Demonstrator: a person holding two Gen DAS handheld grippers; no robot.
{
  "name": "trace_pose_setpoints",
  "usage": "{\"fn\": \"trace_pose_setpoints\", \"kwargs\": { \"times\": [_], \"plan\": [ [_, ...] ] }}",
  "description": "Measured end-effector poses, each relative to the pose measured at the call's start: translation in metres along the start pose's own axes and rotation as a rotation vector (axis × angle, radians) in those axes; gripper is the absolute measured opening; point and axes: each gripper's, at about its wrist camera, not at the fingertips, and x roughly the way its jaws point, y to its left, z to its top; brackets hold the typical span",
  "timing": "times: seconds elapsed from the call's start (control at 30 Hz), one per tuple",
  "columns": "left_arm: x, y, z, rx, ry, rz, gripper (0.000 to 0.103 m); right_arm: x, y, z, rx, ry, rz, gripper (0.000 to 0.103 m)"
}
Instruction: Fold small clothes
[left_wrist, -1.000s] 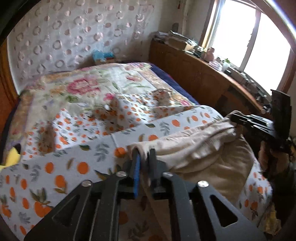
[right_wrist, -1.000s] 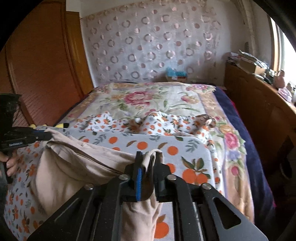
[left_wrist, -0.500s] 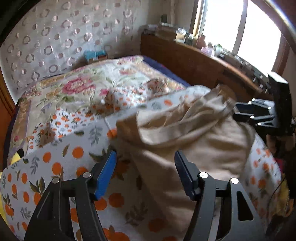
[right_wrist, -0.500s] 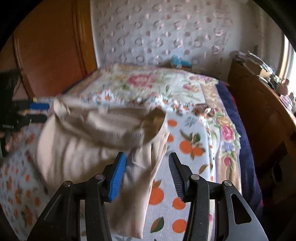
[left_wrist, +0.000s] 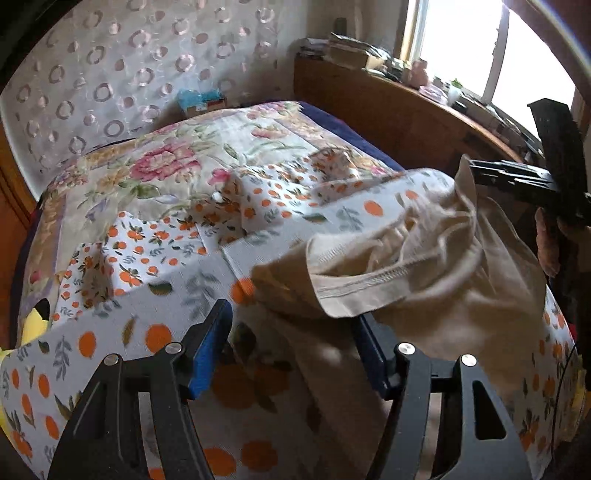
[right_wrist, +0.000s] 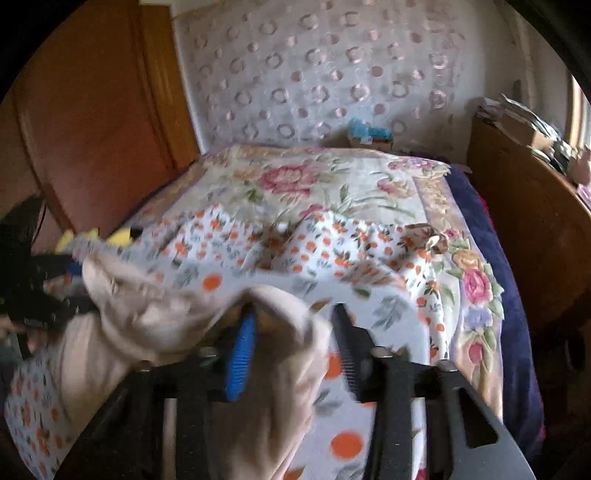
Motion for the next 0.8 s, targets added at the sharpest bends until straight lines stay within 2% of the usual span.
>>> {"fn": "trace_pose_setpoints", "kwargs": {
  "times": [0.07,0.17,0.23,0.33,0.43,0.53,0.8],
  "plan": [
    [0.001,0.009,0.004,-0.028,-0.003,0.045,0.066,0.005,-0.014,0.002,0.053,0.021,-0.094,0.038],
    [-0.005,0.028,0.008,-0.110,-0.042,0.067,0.066,0.000,-0.018,0.000,0.063,0.019,-0.108,0.038],
    [-0.007,0.034,0.008,-0.126,-0.048,0.081,0.066,-0.007,-0.014,-0.004,0.047,0.019,-0.120,0.038],
    [-0.008,0.035,0.005,-0.128,-0.038,0.070,0.066,-0.014,-0.010,-0.006,0.041,0.025,-0.097,0.038],
    [-0.013,0.029,-0.001,-0.114,-0.040,0.042,0.066,-0.017,-0.001,-0.010,0.032,0.039,-0.045,0.055],
    [-0.012,0.019,-0.006,-0.099,-0.023,0.010,0.066,-0.016,0.002,-0.017,0.024,0.073,-0.012,0.061],
    [0.004,0.009,-0.013,-0.109,0.030,-0.055,0.066,0.000,-0.005,-0.029,0.067,0.155,0.019,0.063]
  ]
}}
